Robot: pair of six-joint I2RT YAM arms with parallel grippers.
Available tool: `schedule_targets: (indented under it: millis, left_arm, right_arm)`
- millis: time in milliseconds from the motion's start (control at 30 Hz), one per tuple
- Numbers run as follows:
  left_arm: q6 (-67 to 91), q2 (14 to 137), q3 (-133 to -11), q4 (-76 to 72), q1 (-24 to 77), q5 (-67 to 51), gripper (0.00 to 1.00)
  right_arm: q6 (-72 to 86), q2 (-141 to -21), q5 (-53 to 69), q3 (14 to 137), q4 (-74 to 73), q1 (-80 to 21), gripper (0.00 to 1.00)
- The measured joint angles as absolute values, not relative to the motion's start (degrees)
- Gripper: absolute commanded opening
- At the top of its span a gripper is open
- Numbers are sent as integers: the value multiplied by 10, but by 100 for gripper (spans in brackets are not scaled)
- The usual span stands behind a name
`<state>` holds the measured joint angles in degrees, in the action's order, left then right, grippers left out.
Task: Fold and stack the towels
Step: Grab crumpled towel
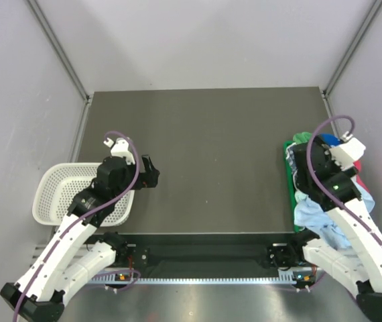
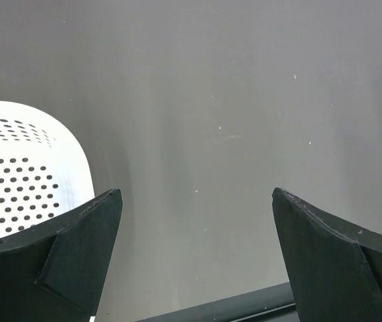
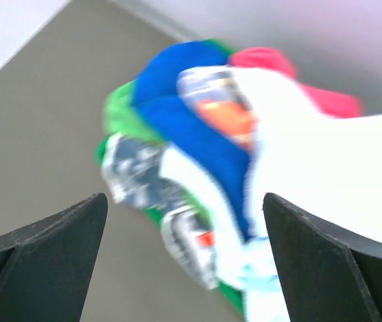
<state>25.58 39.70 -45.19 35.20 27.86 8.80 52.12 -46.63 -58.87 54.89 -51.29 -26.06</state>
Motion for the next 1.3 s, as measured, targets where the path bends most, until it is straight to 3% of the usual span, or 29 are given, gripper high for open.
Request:
schedule_targets:
  millis: [367,700,900,1100,1167,1200,1300]
  left_arm:
    - [256,418,-452,352,286,84,96]
    - [256,420,-452,352,287,84,95]
    - [256,420,-452,352,291,84,95]
    - [256,420,-452,352,295,84,95]
    - [256,420,-452,352,296,85,95]
    - [256,420,-452,352,297,86,95]
    - [256,420,-452,352,299,86,95]
  right_arm:
    - [473,-455,-520,524,-528,36,99]
    - [465,-484,-411,479,-520,130,93]
    - [464,-483,-397,462,-514,141,59]
    - [449,-457,-401,461,-495,142,37]
    - [445,-454,-404,461,-487,142,38]
    - [442,-455,-404,461,-484,142,48]
    - [435,-463,-402,461,-475,144,63]
